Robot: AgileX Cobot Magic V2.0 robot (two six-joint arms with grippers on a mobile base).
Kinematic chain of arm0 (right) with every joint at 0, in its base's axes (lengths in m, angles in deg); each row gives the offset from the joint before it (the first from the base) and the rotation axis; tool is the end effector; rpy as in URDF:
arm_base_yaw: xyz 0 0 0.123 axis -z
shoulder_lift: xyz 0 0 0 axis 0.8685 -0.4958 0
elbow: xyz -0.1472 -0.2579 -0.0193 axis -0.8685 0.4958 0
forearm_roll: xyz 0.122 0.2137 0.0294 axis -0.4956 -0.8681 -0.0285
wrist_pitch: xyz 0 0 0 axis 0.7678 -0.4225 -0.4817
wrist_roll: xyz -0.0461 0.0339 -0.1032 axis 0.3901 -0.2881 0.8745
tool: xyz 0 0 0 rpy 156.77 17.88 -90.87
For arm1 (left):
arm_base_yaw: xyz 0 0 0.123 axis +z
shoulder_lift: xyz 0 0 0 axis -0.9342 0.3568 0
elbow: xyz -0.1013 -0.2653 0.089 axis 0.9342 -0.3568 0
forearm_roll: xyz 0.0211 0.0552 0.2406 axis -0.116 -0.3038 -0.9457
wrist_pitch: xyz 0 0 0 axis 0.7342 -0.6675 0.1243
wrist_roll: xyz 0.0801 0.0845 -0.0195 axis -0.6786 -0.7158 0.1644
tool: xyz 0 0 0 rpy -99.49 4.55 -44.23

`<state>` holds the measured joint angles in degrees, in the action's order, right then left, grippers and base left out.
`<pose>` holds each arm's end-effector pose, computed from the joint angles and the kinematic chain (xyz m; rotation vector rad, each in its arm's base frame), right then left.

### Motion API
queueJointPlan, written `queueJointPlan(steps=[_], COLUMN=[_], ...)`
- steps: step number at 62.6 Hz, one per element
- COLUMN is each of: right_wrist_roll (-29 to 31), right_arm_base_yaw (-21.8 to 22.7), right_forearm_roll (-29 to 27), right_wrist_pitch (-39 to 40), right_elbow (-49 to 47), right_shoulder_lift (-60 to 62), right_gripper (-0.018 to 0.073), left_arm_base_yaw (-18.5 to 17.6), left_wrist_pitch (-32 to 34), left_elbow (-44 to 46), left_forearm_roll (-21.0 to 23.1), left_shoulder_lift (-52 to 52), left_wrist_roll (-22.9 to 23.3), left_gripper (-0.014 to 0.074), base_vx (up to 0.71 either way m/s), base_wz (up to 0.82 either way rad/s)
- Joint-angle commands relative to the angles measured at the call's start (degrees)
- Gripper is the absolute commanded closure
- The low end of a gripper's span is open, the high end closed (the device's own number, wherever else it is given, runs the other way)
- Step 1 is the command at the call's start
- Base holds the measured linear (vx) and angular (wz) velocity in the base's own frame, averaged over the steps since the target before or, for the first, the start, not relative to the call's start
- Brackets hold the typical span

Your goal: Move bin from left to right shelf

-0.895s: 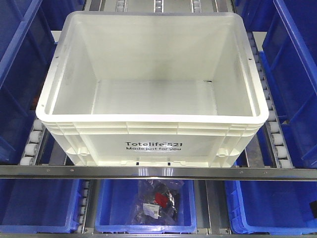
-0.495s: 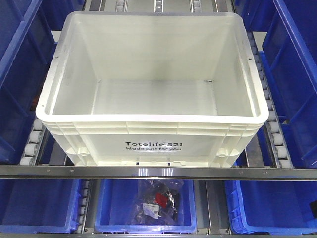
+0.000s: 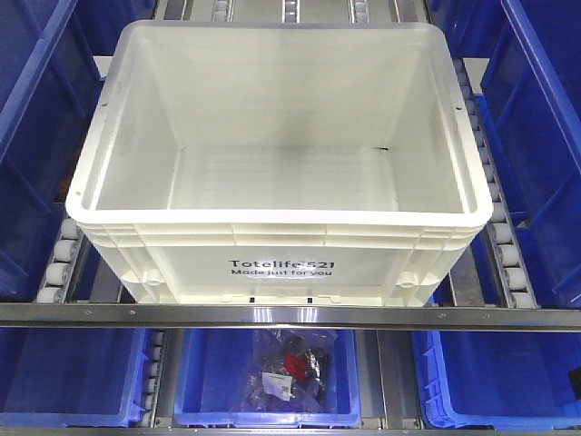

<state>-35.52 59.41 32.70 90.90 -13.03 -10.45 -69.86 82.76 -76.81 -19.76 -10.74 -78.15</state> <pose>0.0661 0.0014 0.2125 -0.0259 1.4496 0.0009 0.0657 -0.0008 0.2129 -0.0256 1.4695 -0.0490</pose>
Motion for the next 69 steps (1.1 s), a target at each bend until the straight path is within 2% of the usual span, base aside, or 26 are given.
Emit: queueJointPlan(steps=[1, 11, 19, 29, 36, 41, 57, 69], right_wrist_roll=[0.1, 0.3, 0.3, 0.3, 0.3, 0.3, 0.3, 0.3], right_arm_base_yaw=[-0.2, -0.2, -0.2, -0.2, -0.2, -0.2, -0.2, -0.2], right_forearm_roll=[0.3, 0.3, 0.3, 0.3, 0.3, 0.3, 0.1, 0.2], right_wrist_pitch=[4.0, -0.4, -5.7, -14.4, -21.1, -24.8, -34.3, -37.2], right_elbow=[-2.4, -12.0, -21.2, -31.8, -36.9, -38.2, -37.9, -37.9], right_shoulder_lift=[0.7, 0.0, -3.3, -10.4, -16.1, -19.6, -28.7, -33.3], right_gripper=[0.0568, 0.0568, 0.0568, 0.0568, 0.0568, 0.0568, 0.0568, 0.0568], left_arm_base_yaw=[0.0, 0.0, 0.0, 0.0, 0.0, 0.0, 0.0, 0.0], left_wrist_pitch=[5.7, 5.1, 1.1, -9.1, -19.0, -24.6, -36.0, -37.4], left_elbow=[4.2, 14.0, 23.0, 34.3, 40.5, 42.1, 42.1, 42.1], left_forearm_roll=[0.2, 0.2, 0.2, 0.2, 0.2, 0.2, 0.7, 0.6], left_shoulder_lift=[-0.5, -0.4, 0.6, 7.3, 13.4, 16.8, 23.6, 23.7], left_wrist_roll=[0.4, 0.4, 0.3, 0.3, 0.3, 0.3, 0.3, 0.3], left_gripper=[0.0541, 0.0541, 0.0541, 0.0541, 0.054, 0.054, 0.054, 0.054], base_vx=[0.0, 0.0, 0.0, 0.0, 0.0, 0.0, 0.0, 0.0], base_wz=[0.0, 0.0, 0.0, 0.0, 0.0, 0.0, 0.0, 0.0])
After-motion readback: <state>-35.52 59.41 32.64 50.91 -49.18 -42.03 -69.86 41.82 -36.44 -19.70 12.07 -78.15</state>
